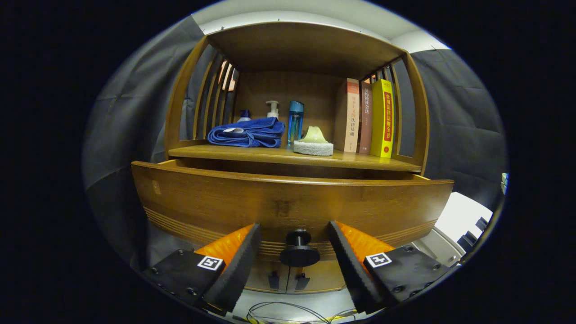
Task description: Pull open the drawer, take out the items inside it, and place them on the countertop above the cabinet.
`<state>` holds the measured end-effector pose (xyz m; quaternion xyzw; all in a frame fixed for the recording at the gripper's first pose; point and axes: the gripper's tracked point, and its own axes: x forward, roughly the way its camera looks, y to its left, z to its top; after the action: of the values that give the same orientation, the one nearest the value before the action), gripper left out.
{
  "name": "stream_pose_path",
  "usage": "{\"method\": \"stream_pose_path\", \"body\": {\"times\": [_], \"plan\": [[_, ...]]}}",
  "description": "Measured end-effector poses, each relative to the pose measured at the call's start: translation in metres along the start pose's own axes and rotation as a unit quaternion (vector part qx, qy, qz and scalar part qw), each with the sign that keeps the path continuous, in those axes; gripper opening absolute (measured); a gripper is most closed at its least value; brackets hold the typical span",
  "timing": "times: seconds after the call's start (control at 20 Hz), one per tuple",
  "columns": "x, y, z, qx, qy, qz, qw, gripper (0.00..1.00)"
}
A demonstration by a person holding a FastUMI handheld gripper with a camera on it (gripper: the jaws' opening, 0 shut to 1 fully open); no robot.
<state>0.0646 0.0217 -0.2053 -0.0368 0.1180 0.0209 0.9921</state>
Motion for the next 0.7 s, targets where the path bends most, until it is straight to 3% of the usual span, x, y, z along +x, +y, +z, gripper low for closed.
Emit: {"method": "stream_pose_path", "body": {"times": [0.7], "plan": [[0.056,-0.001,0.002,-0.003,0.008,-0.003,1.0,0.99]]}}
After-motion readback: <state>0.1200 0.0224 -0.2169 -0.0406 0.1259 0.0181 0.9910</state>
